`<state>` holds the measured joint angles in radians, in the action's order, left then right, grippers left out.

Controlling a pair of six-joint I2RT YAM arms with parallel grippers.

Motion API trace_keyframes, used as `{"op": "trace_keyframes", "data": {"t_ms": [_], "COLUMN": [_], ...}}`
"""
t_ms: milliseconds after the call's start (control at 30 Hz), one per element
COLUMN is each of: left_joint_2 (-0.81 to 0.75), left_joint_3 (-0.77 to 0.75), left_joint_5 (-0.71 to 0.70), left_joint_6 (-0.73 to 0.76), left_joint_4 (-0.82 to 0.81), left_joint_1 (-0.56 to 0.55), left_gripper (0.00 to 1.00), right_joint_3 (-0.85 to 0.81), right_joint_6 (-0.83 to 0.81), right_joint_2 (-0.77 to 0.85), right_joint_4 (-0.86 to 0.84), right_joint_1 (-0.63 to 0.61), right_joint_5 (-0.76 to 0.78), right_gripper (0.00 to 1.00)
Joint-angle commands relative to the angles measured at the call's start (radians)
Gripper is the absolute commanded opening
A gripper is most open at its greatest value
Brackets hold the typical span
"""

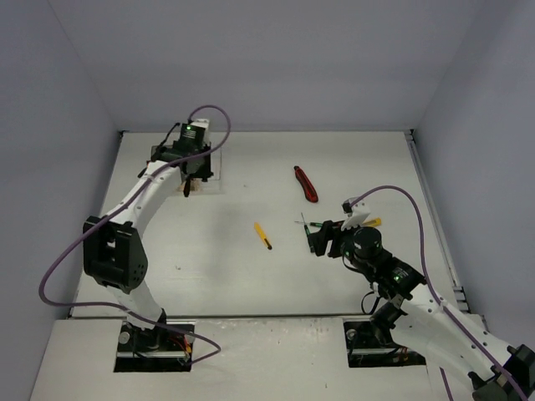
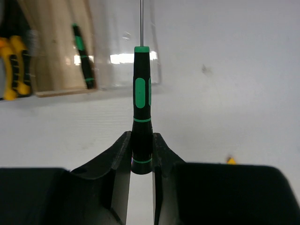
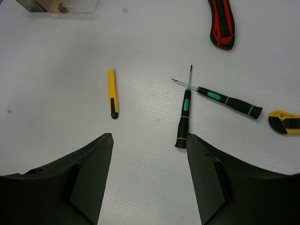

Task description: Sort the tools into containers

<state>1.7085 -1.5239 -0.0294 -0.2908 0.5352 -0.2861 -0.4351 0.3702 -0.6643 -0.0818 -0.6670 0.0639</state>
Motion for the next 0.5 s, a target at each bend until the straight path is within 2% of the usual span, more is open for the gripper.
{"op": "trace_keyframes", "data": {"t_ms": [0, 233, 367, 467], "left_joint_2": [0.048, 0.208, 0.279, 0.32], "left_joint_3": [-0.11, -0.262, -0.321, -0.337], "left_joint_5": [-0.058, 0.009, 0.023, 0.029], "left_joint_6": [-0.031, -0.011, 0.024, 0.034], "left_joint_4": [0.005, 0.042, 0.048, 0.045], "left_joint_1": [0.091, 0.191, 0.202, 0.202], "left_gripper": [0.0, 0.0, 0.0, 0.05], "right_joint_3": [-0.005, -0.008, -0.01, -0.016], "right_joint_6": [0.007, 0.006, 0.009, 0.016], "right_joint_2": [0.003, 0.006, -0.003, -0.025], "right_joint_4": [-0.044, -0.04, -0.038, -0.032], "right_joint_1": [0.004, 0.004, 0.006, 0.006], "right_joint_5": [-0.001, -0.017, -0.01, -0.001], "right_gripper": [0.61, 0.61, 0.61, 0.61]}}
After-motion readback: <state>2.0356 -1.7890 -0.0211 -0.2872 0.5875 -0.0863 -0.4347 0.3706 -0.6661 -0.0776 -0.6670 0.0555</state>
